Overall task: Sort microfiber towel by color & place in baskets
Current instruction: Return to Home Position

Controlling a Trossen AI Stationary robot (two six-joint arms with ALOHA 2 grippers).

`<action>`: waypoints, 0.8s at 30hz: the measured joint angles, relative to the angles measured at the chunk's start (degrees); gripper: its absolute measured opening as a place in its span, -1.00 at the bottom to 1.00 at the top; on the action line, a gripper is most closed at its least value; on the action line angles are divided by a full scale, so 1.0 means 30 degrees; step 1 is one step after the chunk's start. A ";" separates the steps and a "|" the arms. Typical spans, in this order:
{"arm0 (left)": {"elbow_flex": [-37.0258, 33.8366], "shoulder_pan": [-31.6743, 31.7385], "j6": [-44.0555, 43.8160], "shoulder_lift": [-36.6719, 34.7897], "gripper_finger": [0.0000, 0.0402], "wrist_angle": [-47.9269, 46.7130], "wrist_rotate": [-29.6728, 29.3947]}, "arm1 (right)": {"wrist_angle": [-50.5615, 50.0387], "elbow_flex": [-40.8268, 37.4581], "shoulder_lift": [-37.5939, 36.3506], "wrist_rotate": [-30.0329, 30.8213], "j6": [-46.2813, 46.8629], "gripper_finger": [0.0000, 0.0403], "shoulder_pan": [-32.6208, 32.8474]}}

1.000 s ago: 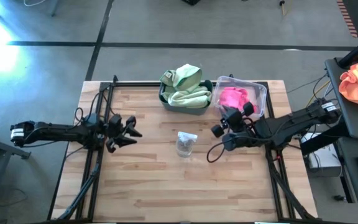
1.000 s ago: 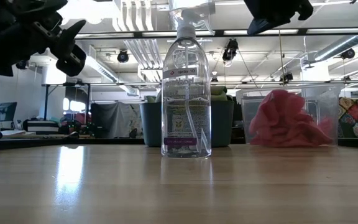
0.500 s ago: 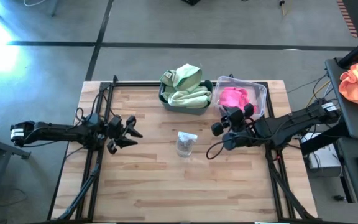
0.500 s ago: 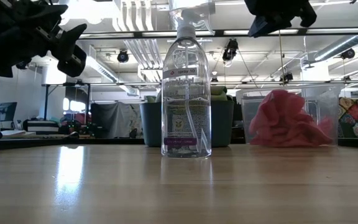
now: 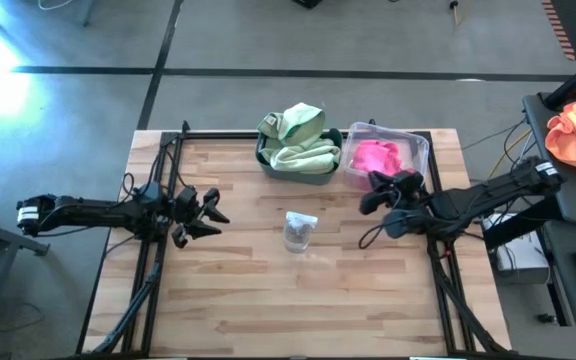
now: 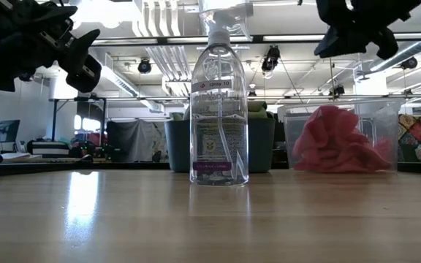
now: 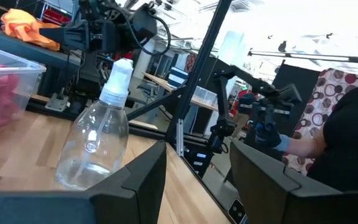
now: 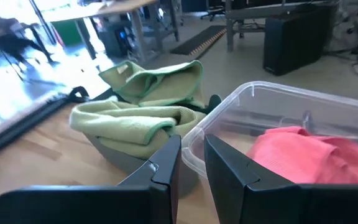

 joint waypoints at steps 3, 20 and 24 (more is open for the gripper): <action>0.0000 0.0000 -0.0007 0.0007 -0.19 0.0007 -0.0005 | 0.2650 -0.1689 -0.1171 -0.0024 -0.1322 -0.69 0.0000; -0.0007 0.0000 0.0000 0.0007 -0.19 0.0029 -0.0022 | 1.2781 -0.6883 -0.5314 -0.3334 -0.8638 -0.69 -0.0007; -0.0007 0.0000 0.0000 0.0007 -0.19 0.0029 -0.0022 | 1.5316 -0.7936 -0.6152 -0.3532 -0.9929 -0.69 -0.0007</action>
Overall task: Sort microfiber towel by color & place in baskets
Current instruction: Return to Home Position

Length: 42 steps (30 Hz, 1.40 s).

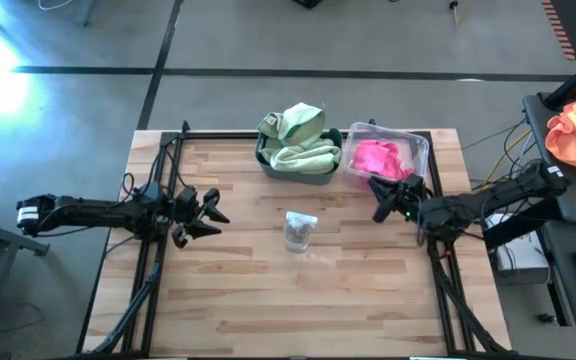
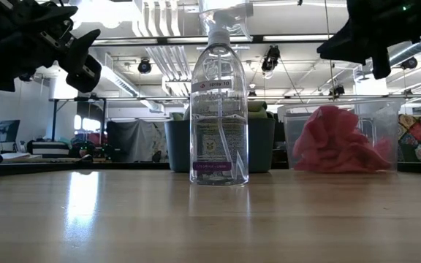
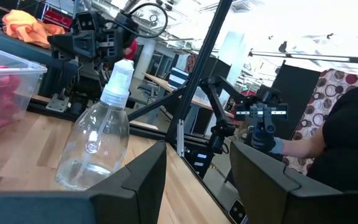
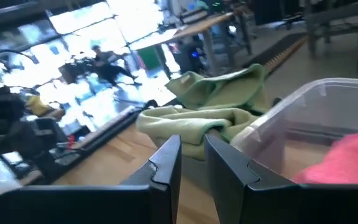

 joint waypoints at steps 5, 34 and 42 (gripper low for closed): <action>0.0000 0.0000 0.0000 0.0000 -0.19 0.0004 -0.0015 | 0.3091 -0.1672 -0.1031 -0.1350 -0.1256 -0.69 -0.0007; -0.0007 0.0000 0.0204 0.0000 -0.19 -0.0007 -0.0044 | 0.3756 -0.5193 -0.3650 -0.1847 -0.0255 -0.69 -0.0007; -0.0007 0.0000 0.0211 0.0000 -0.19 -0.0610 -0.0029 | 0.3767 -0.6198 -0.4547 -0.1825 0.0692 -0.69 0.0000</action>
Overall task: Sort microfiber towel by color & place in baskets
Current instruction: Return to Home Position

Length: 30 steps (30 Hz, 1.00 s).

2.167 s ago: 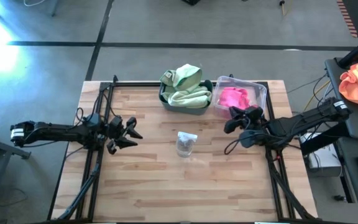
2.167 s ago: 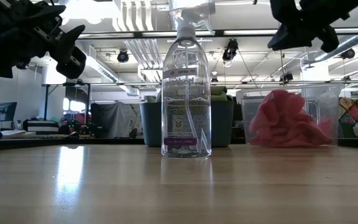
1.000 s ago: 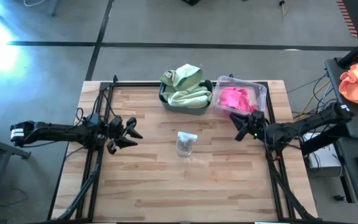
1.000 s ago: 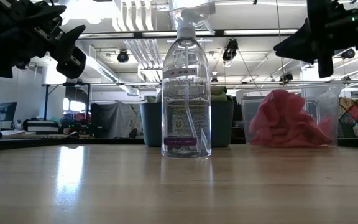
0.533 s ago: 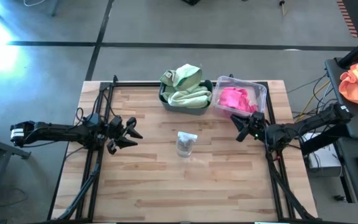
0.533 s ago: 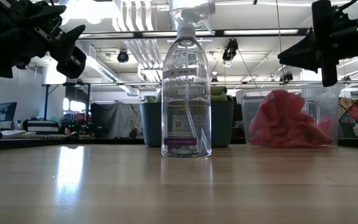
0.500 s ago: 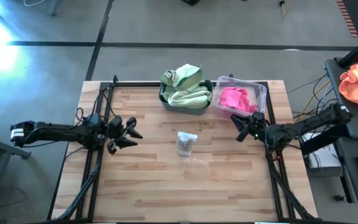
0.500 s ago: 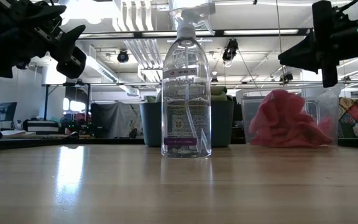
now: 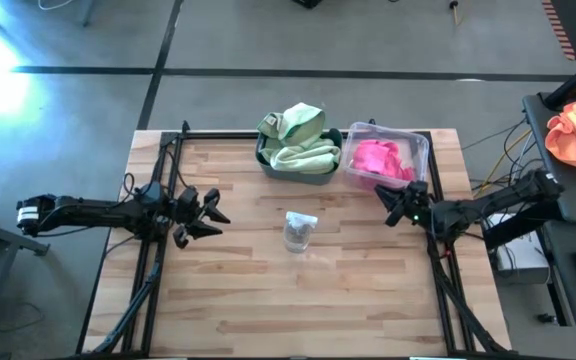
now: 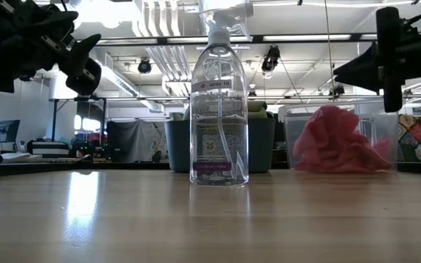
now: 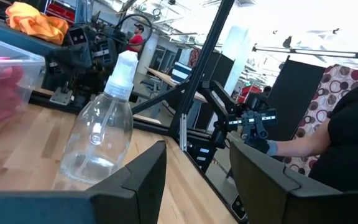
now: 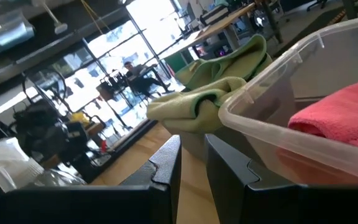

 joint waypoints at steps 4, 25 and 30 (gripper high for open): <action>0.0000 0.0000 0.0116 0.0000 -0.19 -0.0022 0.0000 | 0.0011 -0.0015 -0.0363 0.0015 -0.0210 -0.69 0.0000; 0.0000 0.0000 0.0369 0.0320 -0.19 -0.2486 0.0022 | -0.0062 -0.0139 -0.0882 0.0015 -0.2231 -0.69 0.0000; 0.0103 0.0000 0.0323 0.0982 -0.19 -0.2771 0.0021 | -0.0201 -0.0139 -0.0838 0.0168 -0.2340 -0.69 0.0000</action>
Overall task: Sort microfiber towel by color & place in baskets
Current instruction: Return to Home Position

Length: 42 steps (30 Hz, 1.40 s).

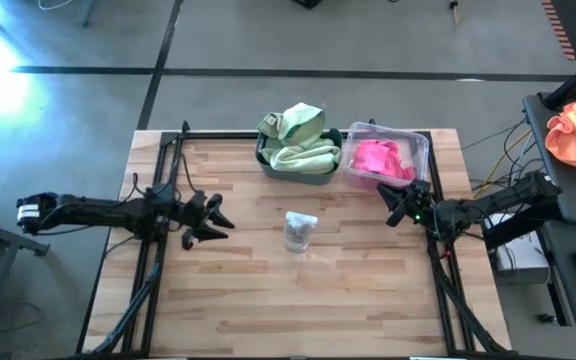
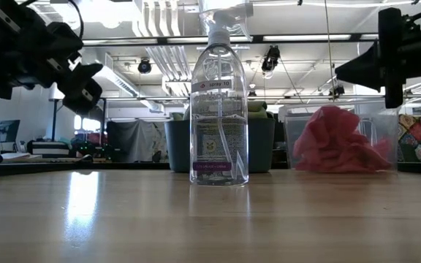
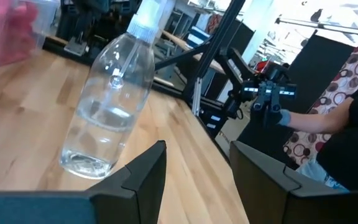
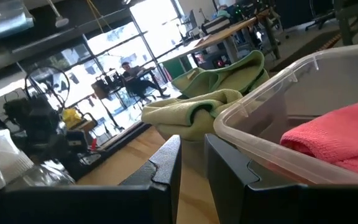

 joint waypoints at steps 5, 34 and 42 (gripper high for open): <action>0.0043 0.0000 -0.0067 0.0553 -0.19 0.0013 -0.0012 | -0.0509 0.0000 -0.0007 0.0021 -0.3380 -0.69 0.0000; 0.0130 0.0007 0.5304 0.0891 -0.19 0.1246 0.2340 | -0.0808 0.0484 0.0080 0.5131 -0.6367 -0.69 -0.0007; 0.0137 0.0002 0.6091 0.0898 -0.19 0.1246 0.2373 | -0.0655 0.0488 0.0080 -0.3232 -0.4426 -0.69 -0.0007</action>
